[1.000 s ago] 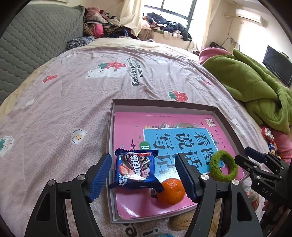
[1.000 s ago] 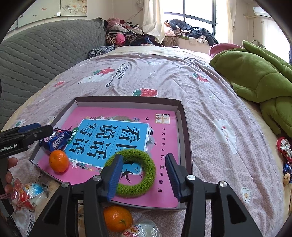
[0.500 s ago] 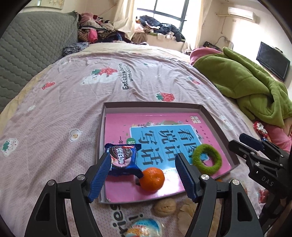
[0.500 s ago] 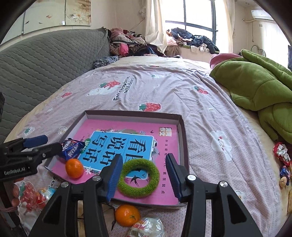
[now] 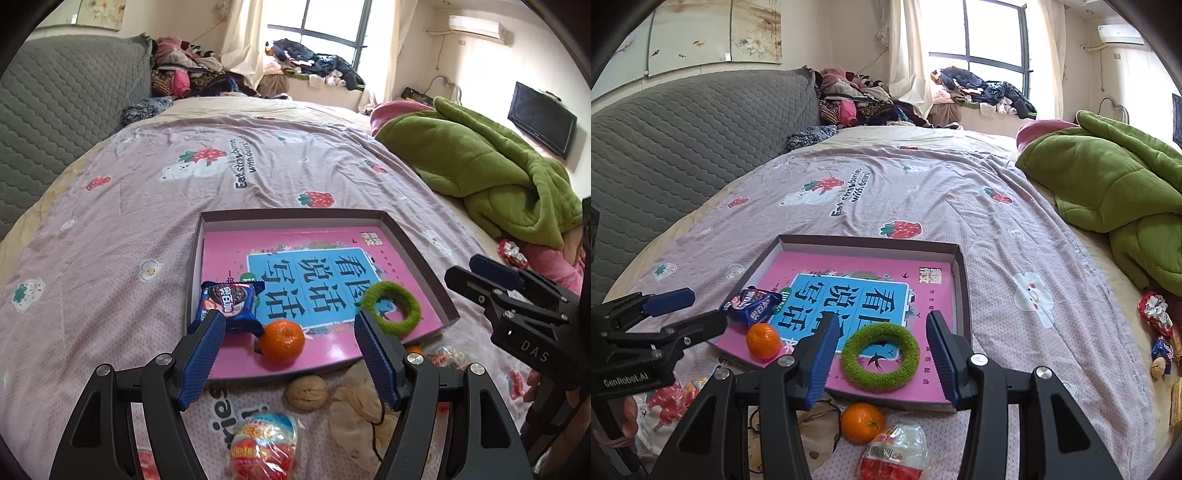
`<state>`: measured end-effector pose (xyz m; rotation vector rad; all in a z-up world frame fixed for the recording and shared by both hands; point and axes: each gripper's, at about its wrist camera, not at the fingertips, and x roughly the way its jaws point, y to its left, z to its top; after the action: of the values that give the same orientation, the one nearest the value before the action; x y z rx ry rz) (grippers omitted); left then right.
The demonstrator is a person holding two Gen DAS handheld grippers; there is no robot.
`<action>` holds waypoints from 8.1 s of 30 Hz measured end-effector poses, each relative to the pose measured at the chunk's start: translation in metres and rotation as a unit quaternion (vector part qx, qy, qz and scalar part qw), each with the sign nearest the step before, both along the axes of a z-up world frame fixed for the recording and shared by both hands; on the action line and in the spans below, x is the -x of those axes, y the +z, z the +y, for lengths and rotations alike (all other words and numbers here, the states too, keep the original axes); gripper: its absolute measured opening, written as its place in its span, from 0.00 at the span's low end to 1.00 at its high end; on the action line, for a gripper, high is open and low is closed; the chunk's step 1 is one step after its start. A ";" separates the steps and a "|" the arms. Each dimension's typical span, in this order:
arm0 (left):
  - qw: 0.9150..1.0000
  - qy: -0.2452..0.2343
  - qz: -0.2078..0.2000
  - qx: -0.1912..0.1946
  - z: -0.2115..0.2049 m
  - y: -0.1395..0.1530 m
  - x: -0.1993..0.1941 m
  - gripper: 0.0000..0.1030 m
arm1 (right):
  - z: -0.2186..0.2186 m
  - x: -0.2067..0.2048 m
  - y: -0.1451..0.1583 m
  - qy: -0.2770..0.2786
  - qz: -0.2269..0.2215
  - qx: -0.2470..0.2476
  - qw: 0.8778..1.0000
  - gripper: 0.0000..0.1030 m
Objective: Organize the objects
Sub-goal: 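Withdraw both tools from the tray back toward the items on the bed, then move both tools toward the cream scrunchie and the red mesh bag, then grasp the cream scrunchie with the left tool while the right tool grasps the red mesh bag, then lift the scrunchie and red mesh bag and carry both toward the tray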
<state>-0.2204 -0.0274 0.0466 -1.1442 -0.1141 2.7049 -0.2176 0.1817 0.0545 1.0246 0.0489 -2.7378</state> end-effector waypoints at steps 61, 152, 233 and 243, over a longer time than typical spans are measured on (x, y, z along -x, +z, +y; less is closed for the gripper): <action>0.998 -0.055 -0.010 0.010 0.037 -0.007 -0.078 0.72 | 0.023 -0.063 -0.003 -0.013 -0.006 -0.001 1.000 0.47; 0.995 -0.070 -0.060 0.025 0.068 -0.066 -0.071 0.72 | 0.032 -0.072 -0.053 -0.023 -0.073 -0.007 0.997 0.47; 0.996 -0.081 0.001 -0.038 0.048 -0.017 -0.068 0.22 | 0.026 -0.078 -0.024 0.003 -0.005 0.022 1.000 0.39; 0.997 -0.075 0.026 -0.026 0.041 -0.004 -0.067 0.22 | 0.019 -0.070 -0.010 0.003 0.014 0.021 1.000 0.39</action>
<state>-0.1531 0.0138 0.0431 -1.0230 -0.0860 2.5824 -0.1476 0.2011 0.0448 0.9736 -0.0003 -2.7362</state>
